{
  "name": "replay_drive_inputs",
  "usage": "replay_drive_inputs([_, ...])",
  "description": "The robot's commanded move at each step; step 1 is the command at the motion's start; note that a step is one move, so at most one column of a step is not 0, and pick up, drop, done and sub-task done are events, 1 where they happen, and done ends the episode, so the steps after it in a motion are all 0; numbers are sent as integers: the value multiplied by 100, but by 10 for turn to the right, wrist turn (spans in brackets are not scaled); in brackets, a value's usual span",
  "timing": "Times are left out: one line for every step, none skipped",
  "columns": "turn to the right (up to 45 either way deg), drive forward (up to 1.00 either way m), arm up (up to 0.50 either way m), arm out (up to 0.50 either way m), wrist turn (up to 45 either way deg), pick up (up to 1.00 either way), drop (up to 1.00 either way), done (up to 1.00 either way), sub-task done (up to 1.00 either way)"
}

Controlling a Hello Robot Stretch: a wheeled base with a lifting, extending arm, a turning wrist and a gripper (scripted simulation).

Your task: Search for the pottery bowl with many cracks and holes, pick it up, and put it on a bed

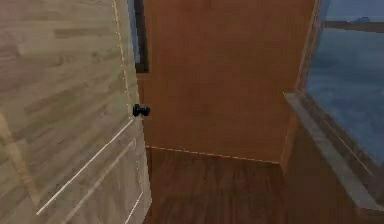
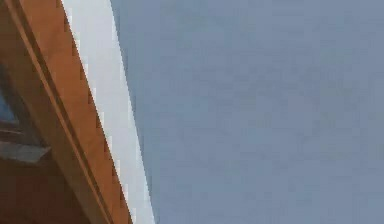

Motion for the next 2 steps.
replay_drive_inputs([0,100,0,0,0,0,0,0,0])
replay_drive_inputs([0,25,0,0,0,0,0,0,0])
